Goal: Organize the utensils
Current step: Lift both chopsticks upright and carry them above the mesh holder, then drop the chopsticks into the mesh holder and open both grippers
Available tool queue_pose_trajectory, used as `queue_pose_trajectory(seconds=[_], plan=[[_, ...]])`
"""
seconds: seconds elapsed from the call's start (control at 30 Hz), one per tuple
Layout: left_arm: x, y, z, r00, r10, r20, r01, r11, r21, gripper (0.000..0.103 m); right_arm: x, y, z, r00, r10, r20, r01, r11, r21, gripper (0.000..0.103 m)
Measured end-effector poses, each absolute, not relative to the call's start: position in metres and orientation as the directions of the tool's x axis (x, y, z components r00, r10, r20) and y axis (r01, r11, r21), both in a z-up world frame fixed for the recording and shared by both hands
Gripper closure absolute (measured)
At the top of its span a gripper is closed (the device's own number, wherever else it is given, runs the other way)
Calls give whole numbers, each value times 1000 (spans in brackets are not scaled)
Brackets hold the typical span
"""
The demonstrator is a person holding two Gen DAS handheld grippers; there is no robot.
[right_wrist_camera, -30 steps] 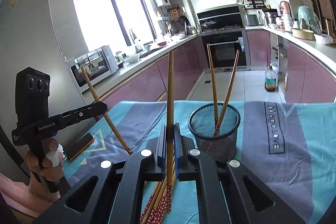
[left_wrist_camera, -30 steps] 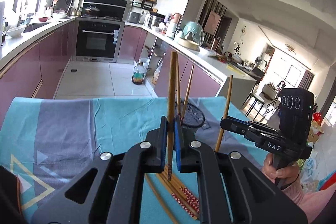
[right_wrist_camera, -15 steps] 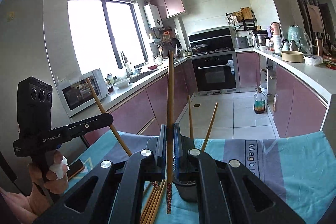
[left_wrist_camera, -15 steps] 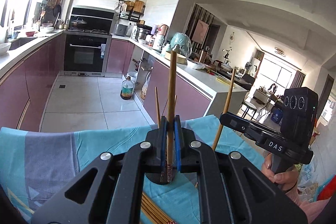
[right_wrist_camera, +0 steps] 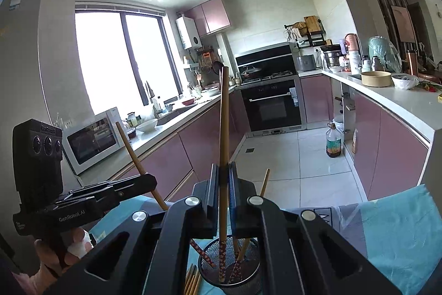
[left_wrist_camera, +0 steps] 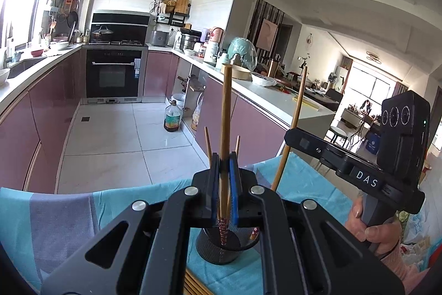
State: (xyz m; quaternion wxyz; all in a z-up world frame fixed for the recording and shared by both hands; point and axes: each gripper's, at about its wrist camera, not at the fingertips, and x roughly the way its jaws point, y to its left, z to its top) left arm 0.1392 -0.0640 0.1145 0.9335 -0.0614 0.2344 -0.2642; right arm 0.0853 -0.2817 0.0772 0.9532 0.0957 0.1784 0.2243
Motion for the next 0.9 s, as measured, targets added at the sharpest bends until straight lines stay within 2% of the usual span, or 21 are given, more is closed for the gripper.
queue_pose_trajectory(seconds=[0.3, 0.63, 0.8, 0.9], plan=[[162, -73, 84, 706, -515, -486, 454, 856, -247, 96, 101, -273, 44, 812, 450, -371, -367, 888, 276, 98], [188, -72, 56, 634, -533, -560, 481, 839, -254, 95, 121, -264, 9, 721, 431, -542, -327, 902, 283, 96], [204, -67, 44, 633, -509, -583, 460, 853, -246, 95, 127, -267, 6, 716, 416, -561, -296, 908, 296, 94], [209, -66, 39, 631, -505, -589, 452, 856, -250, 95, 126, -268, 9, 723, 407, -558, -287, 912, 294, 88]])
